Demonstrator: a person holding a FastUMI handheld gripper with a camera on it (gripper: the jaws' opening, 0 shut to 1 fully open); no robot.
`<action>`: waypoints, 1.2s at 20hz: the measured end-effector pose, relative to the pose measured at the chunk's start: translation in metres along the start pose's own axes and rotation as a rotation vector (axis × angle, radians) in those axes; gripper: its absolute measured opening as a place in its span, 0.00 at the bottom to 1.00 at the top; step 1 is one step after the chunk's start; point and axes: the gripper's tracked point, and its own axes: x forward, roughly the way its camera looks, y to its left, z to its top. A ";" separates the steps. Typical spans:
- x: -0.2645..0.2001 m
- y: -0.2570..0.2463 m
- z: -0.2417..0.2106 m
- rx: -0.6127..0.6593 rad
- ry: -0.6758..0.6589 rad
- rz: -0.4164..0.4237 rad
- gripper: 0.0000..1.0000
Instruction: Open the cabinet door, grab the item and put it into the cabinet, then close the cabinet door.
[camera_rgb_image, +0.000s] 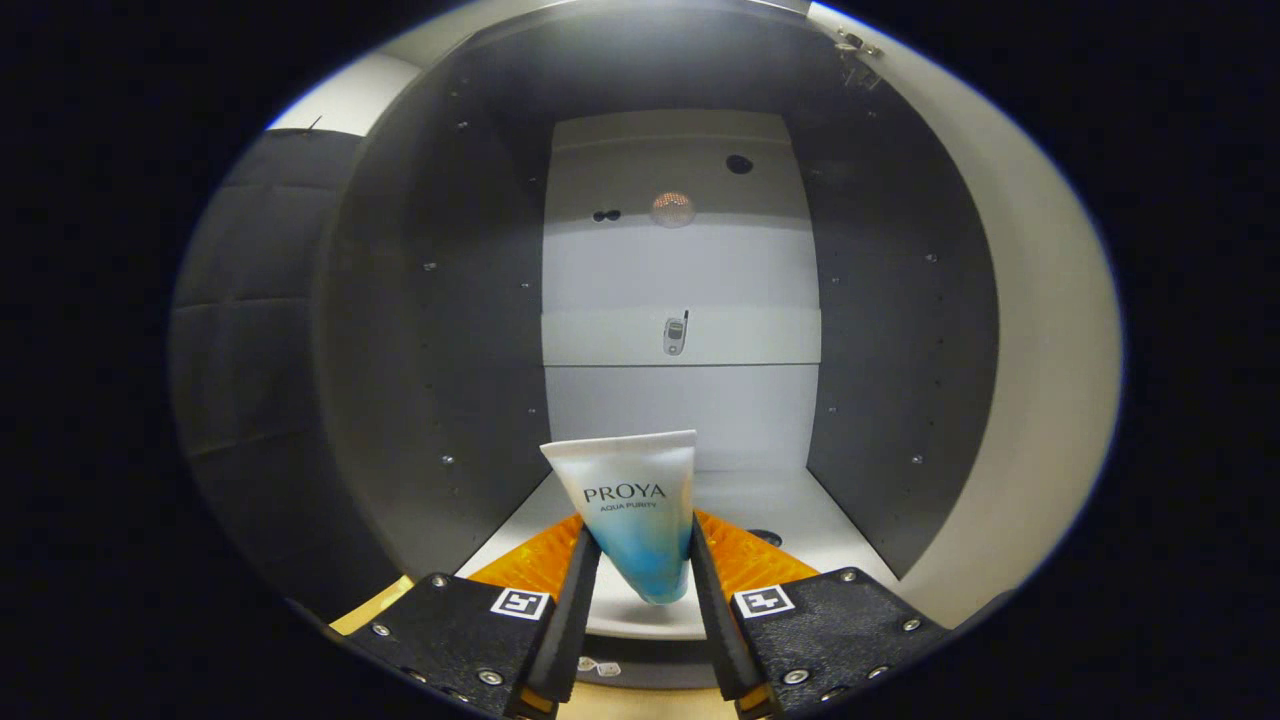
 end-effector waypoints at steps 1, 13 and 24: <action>0.014 -0.003 -0.002 -0.007 -0.008 -0.011 0.53; 0.052 -0.017 -0.042 0.060 0.045 -0.047 0.55; -0.006 -0.002 -0.031 0.080 0.030 -0.022 0.86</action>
